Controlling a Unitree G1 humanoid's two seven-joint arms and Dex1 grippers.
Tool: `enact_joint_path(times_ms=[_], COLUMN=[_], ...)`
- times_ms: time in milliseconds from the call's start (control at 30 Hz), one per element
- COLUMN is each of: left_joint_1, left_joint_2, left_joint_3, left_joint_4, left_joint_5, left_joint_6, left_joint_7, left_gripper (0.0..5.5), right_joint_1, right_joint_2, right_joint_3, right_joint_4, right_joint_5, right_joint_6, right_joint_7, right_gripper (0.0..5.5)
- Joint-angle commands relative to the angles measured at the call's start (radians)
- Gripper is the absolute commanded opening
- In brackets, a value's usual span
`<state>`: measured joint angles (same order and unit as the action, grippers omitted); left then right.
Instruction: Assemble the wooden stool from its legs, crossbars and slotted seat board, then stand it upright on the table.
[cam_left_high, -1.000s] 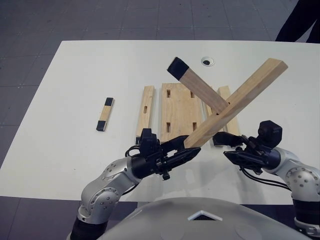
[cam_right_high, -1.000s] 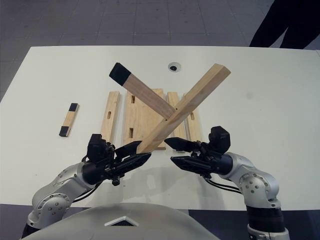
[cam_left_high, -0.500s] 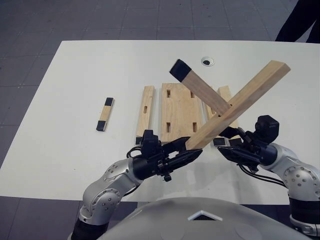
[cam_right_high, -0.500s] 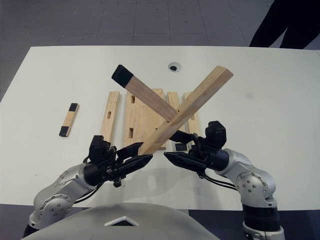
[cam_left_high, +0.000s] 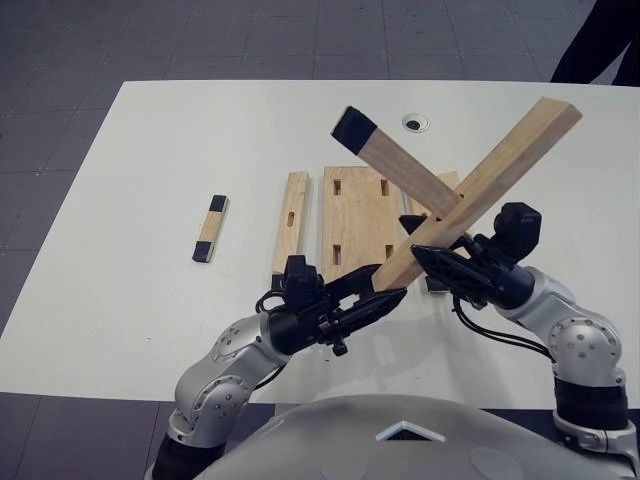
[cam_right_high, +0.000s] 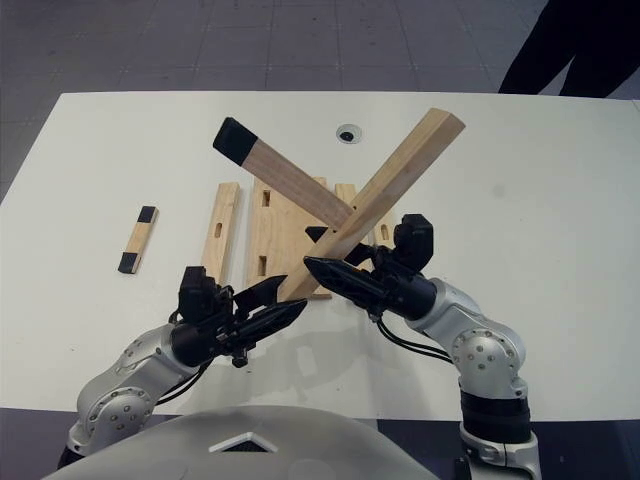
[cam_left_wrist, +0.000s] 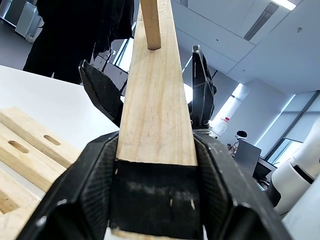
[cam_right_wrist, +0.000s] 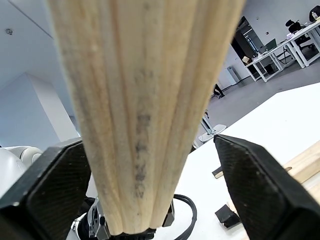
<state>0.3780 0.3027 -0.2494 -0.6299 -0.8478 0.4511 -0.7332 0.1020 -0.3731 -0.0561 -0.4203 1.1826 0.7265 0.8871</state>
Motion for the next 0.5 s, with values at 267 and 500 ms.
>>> enact_joint_path(times_ms=[267,500], left_joint_1=[-0.021,-0.030], left_joint_2=[-0.015,-0.034], left_joint_3=[0.001,-0.013], left_joint_4=[0.031,0.029], left_joint_5=[0.012,-0.028], left_joint_6=[-0.022,0.005], left_joint_7=[0.009,0.019], left_gripper=[2.09,2.09], right_joint_1=[-0.007,0.006], right_joint_2=[0.002,-0.010], right_joint_3=[0.009,0.021], right_joint_4=[-0.019,-0.034], right_joint_5=[0.000,0.002], right_joint_6=[0.003,0.005], right_joint_7=[-0.021,-0.013], right_gripper=[2.26,2.22])
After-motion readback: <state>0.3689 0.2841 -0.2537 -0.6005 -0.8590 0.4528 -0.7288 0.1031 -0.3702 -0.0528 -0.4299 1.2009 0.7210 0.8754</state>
